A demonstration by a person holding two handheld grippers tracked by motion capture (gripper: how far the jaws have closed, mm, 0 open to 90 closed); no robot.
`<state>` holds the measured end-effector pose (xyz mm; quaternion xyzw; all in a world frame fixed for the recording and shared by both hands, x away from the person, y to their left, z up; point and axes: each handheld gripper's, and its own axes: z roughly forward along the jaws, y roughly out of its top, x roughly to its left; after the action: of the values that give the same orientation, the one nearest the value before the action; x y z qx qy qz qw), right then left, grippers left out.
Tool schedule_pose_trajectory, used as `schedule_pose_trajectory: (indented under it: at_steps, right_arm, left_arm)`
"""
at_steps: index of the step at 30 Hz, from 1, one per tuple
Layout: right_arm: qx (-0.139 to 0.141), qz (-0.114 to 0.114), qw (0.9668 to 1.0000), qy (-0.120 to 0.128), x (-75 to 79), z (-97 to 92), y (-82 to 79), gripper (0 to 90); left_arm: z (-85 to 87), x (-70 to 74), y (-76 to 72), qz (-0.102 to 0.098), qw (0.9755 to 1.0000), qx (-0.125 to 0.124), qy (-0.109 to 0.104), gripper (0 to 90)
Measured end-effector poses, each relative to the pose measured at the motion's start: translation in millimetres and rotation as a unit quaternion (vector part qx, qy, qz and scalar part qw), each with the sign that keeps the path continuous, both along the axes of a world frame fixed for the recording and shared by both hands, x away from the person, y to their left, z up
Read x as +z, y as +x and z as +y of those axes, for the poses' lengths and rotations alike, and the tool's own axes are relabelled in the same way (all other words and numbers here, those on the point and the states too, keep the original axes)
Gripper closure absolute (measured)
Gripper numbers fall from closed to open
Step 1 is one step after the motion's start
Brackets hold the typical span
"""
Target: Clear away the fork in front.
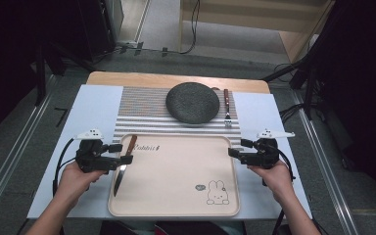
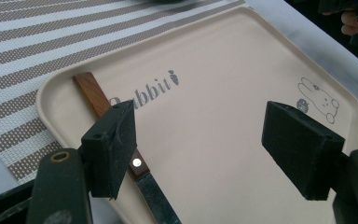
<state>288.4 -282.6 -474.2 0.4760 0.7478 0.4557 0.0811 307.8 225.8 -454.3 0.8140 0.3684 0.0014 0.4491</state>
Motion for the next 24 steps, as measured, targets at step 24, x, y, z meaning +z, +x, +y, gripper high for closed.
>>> schedule_pose_trajectory:
  at_steps: [24]
  right_arm:
    - [-0.051,0.003,0.9986,-0.016,10.6,5.3,45.1,21.8]
  left_arm:
    - [5.2,-4.6,-2.4,0.004,1.0,0.005,0.001,26.9]
